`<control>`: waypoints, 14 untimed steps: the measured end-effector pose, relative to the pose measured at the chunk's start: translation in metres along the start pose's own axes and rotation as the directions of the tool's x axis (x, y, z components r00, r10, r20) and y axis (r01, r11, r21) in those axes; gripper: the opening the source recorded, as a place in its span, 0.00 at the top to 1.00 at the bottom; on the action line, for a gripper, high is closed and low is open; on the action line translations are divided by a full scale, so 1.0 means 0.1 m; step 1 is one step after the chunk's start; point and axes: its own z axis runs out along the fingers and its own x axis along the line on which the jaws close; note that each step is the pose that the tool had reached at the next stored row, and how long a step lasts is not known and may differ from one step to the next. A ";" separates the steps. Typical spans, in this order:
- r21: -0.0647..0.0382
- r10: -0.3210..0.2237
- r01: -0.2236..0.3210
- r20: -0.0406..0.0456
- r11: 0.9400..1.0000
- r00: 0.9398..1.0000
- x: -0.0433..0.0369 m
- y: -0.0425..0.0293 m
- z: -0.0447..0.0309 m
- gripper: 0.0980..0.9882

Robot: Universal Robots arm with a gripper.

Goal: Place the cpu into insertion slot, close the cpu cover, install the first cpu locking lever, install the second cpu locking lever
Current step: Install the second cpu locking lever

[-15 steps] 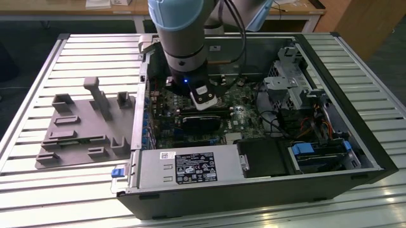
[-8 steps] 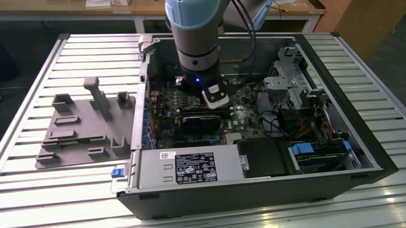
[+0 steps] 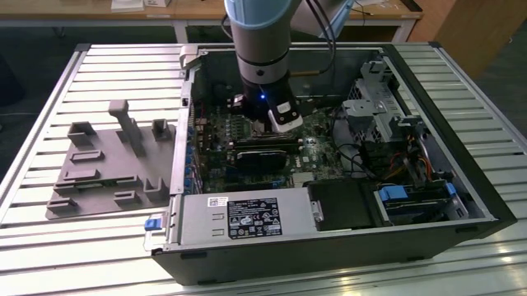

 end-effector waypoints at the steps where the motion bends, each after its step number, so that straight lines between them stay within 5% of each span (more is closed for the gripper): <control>1: 0.007 -0.001 0.001 0.001 1.000 1.000 -0.005 0.021 0.006 0.99; 5: 0.042 -0.005 0.005 0.004 0.999 1.000 -0.022 0.078 0.027 0.99; 14: 0.049 -0.006 0.006 0.004 0.999 1.000 -0.018 0.249 0.082 0.99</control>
